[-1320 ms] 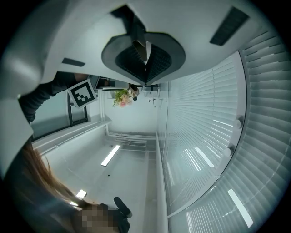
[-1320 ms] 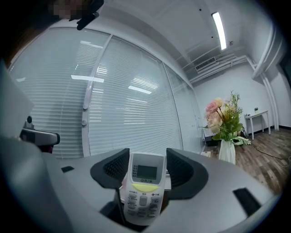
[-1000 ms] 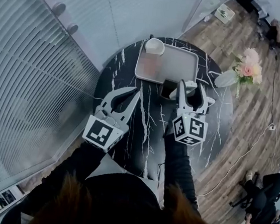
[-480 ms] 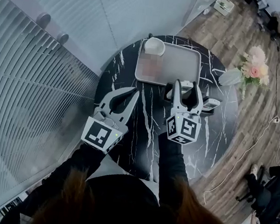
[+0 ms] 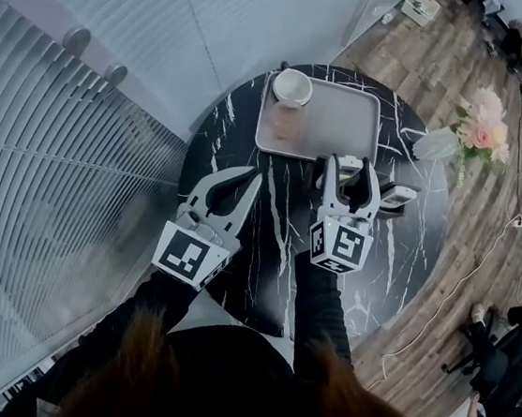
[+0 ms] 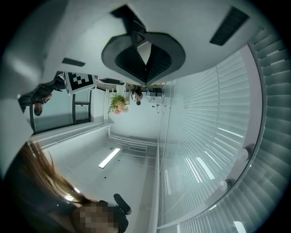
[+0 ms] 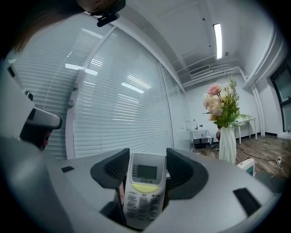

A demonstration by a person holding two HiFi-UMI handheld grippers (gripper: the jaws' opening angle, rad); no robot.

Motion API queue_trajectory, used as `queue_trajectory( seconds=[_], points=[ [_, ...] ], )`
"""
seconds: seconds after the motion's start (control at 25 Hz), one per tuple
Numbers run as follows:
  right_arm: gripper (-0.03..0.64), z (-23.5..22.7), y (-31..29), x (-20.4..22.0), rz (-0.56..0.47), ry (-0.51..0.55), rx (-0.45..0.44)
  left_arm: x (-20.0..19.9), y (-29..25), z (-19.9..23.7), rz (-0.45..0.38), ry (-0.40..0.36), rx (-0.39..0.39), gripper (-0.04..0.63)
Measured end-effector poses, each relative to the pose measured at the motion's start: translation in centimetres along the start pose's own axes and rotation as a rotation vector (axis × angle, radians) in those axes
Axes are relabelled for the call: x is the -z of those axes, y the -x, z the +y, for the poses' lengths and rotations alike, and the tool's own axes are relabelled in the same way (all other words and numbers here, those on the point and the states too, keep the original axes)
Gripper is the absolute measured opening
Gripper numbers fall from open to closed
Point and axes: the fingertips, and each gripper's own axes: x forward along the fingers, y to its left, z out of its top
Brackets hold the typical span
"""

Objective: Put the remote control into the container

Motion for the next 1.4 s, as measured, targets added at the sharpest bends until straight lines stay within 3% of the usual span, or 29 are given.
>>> queue_trajectory(
  seconds=[0.36, 1.0, 1.4],
  points=[
    [0.252, 0.3, 0.1, 0.5, -0.021, 0.002, 0.019, 0.6, 0.4, 0.2, 0.015, 0.006, 0.002, -0.003],
    [0.252, 1.0, 1.3, 6.8, 0.177, 0.052, 0.02, 0.7, -1.0, -0.1, 0.001, 0.018, 0.014, -0.003],
    [0.252, 1.3, 1.1, 7.9, 0.264, 0.062, -0.019, 0.1, -1.3, -0.7, -0.013, 0.014, 0.014, -0.003]
  ],
)
